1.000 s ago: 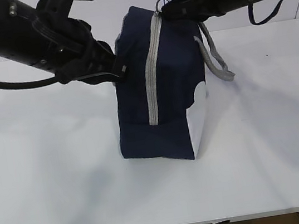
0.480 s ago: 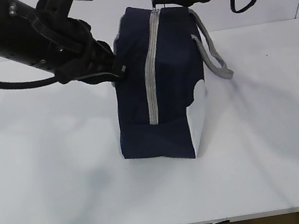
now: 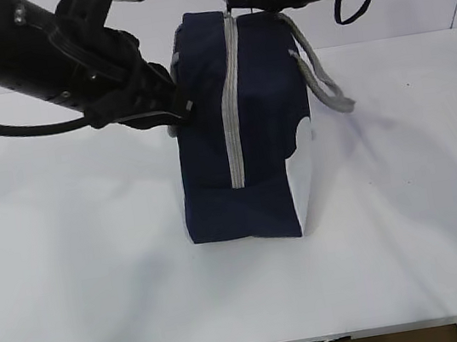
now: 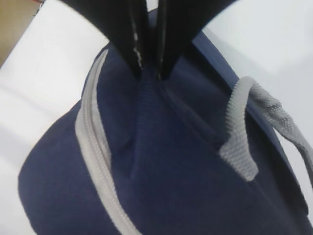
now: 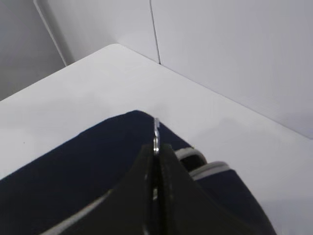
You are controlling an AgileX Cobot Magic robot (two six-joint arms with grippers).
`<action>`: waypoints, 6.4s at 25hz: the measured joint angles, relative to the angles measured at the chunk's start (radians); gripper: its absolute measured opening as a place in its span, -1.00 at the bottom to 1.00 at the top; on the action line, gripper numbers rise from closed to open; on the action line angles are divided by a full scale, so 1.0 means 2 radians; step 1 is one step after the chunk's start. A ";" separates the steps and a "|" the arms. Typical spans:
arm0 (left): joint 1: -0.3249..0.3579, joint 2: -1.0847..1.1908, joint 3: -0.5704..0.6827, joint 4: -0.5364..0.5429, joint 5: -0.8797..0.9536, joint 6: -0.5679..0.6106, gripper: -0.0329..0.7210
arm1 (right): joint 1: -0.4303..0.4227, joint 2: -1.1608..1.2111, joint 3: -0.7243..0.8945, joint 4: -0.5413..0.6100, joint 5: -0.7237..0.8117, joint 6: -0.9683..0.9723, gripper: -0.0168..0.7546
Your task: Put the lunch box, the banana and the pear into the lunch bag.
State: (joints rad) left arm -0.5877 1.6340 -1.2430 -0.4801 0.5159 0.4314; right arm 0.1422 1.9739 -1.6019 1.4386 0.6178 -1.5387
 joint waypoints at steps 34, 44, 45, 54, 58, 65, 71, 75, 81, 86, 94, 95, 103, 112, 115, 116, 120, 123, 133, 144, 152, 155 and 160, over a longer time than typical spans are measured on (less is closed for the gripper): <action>0.000 -0.007 0.000 0.006 0.026 0.022 -0.92 | -0.081 0.154 -0.121 0.076 0.108 0.154 -0.94; 0.000 -0.009 0.000 0.002 -0.004 0.022 -0.64 | -0.085 0.161 -0.154 0.088 0.161 0.156 -0.94; 0.000 -0.010 -0.002 0.001 -0.009 0.022 -0.53 | -0.085 0.161 -0.158 0.087 0.169 0.156 -0.94; 0.000 -0.013 -0.042 -0.003 -0.045 0.012 0.27 | -0.085 0.161 -0.165 0.050 0.187 0.170 -0.94; 0.003 -0.011 -0.065 -0.005 -0.099 0.011 0.28 | -0.085 0.161 -0.165 0.048 0.189 0.170 -0.94; 0.023 0.055 -0.123 -0.033 -0.116 0.011 0.20 | -0.085 0.161 -0.165 0.047 0.189 0.170 -0.94; 0.027 0.114 -0.177 -0.050 -0.116 0.011 0.19 | -0.085 0.161 -0.165 0.047 0.190 0.170 -0.94; 0.032 0.140 -0.195 -0.067 -0.118 0.011 0.18 | -0.085 0.161 -0.165 0.047 0.190 0.170 -0.94; 0.060 0.150 -0.196 -0.119 -0.119 0.010 0.18 | -0.085 0.161 -0.165 0.047 0.190 0.170 -0.94; 0.070 0.150 -0.196 -0.142 -0.125 0.009 0.16 | -0.085 0.161 -0.165 0.047 0.191 0.170 -0.94; 0.070 0.163 -0.199 -0.166 -0.120 0.009 0.15 | -0.085 0.161 -0.165 0.047 0.191 0.170 -0.94; 0.070 0.165 -0.199 -0.170 -0.117 0.009 0.15 | -0.085 0.161 -0.165 0.047 0.191 0.170 -0.94; 0.070 0.169 -0.200 -0.183 -0.114 0.008 0.15 | -0.085 0.161 -0.165 0.047 0.191 0.170 -0.94; 0.070 0.169 -0.200 -0.197 -0.106 0.008 0.15 | -0.085 0.161 -0.165 0.047 0.191 0.170 -0.94; 0.070 0.169 -0.200 -0.198 -0.100 0.008 0.15 | -0.085 0.161 -0.165 0.047 0.191 0.170 -0.94; 0.070 0.169 -0.200 -0.201 -0.100 0.008 0.15 | -0.085 0.161 -0.165 0.047 0.192 0.170 -0.94; 0.069 0.169 -0.200 -0.208 -0.099 0.008 0.15 | -0.085 0.161 -0.165 0.047 0.192 0.170 -0.94; 0.060 0.175 -0.200 -0.209 -0.102 0.013 0.15 | -0.085 0.161 -0.165 0.047 0.192 0.170 -0.94; 0.056 0.189 -0.200 -0.218 -0.125 0.014 -0.15 | -0.085 0.161 -0.165 0.047 0.192 0.170 -0.94; 0.051 0.199 -0.200 -0.223 -0.128 0.015 -0.86 | -0.085 0.161 -0.165 0.047 0.192 0.170 -0.94; 0.051 0.186 -0.200 -0.223 -0.112 0.028 -0.87 | -0.085 0.161 -0.165 0.056 0.178 0.193 -0.94; 0.049 0.180 -0.200 -0.223 -0.101 0.043 -0.87 | -0.085 0.161 -0.165 0.075 0.169 0.204 -0.94; 0.034 0.173 -0.200 -0.222 -0.096 0.082 -0.87 | -0.085 0.162 -0.165 0.065 0.166 0.229 -0.94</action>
State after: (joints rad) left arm -0.5198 1.9791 -1.6427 -0.9232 0.3238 0.5948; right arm -0.0277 2.2976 -1.9310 1.5680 0.9489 -1.0816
